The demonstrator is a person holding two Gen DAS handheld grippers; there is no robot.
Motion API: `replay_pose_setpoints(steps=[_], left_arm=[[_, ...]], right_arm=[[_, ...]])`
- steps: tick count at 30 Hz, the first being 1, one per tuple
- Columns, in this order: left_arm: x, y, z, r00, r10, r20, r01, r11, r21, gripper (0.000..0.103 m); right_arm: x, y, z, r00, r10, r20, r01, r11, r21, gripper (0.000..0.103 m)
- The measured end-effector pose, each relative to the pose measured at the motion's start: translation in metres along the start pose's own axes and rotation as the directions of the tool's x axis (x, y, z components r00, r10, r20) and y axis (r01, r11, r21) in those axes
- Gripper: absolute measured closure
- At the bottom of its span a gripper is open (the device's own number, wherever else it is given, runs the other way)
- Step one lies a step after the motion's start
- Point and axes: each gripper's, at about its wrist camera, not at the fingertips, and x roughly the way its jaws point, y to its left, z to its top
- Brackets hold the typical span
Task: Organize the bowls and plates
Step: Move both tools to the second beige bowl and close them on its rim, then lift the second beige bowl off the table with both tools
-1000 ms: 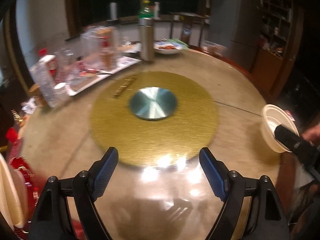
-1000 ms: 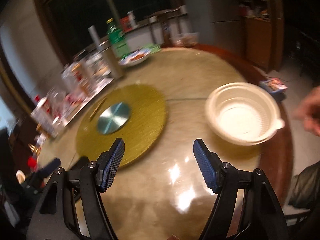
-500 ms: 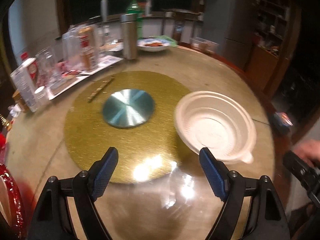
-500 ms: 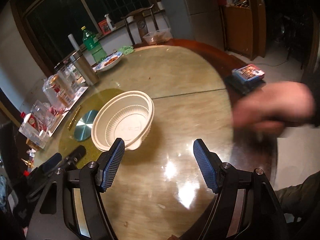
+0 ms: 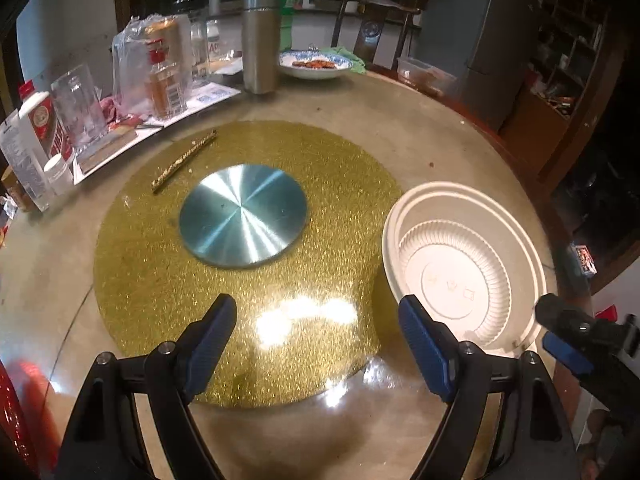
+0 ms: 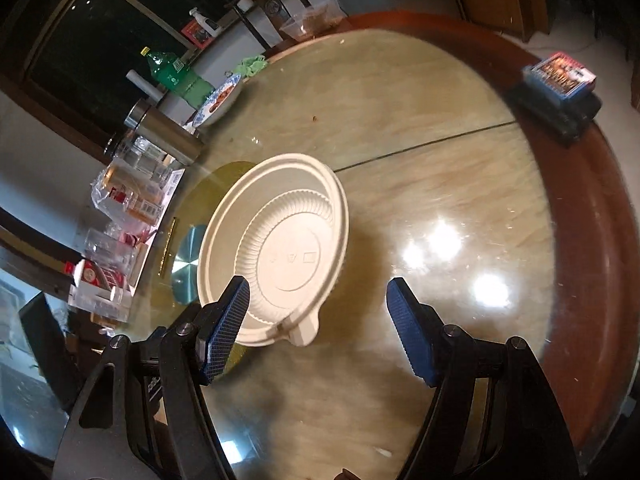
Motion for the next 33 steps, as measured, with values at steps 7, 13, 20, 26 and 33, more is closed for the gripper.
replay_pose_setpoints(steps=[7, 13, 20, 26, 33], left_arm=[[-0.005, 0.003, 0.007, 0.999, -0.002, 0.04, 0.003, 1.0, -0.014, 0.02], [-0.002, -0.01, 0.015, 0.999, -0.025, 0.047, 0.025, 1.0, 0.005, 0.02], [0.011, -0.028, 0.015, 0.999, -0.019, 0.029, 0.017, 0.998, 0.058, 0.02], [0.022, -0.037, 0.011, 1.0, 0.003, -0.001, -0.003, 0.994, 0.106, 0.054], [0.023, -0.043, 0.007, 1.0, -0.011, -0.011, 0.012, 0.99, 0.144, 0.085]], right_arm=[[0.012, 0.002, 0.005, 1.0, -0.012, -0.011, 0.012, 1.0, 0.009, 0.031], [0.014, 0.006, 0.011, 1.0, -0.026, -0.006, 0.026, 1.0, 0.0, 0.036], [0.019, 0.0, 0.014, 0.999, -0.052, -0.017, 0.052, 0.999, 0.007, 0.058], [0.023, -0.005, 0.015, 0.998, -0.057, -0.025, 0.058, 0.998, 0.015, 0.07], [0.022, 0.001, 0.013, 0.999, -0.043, -0.021, 0.043, 0.999, -0.008, 0.084]])
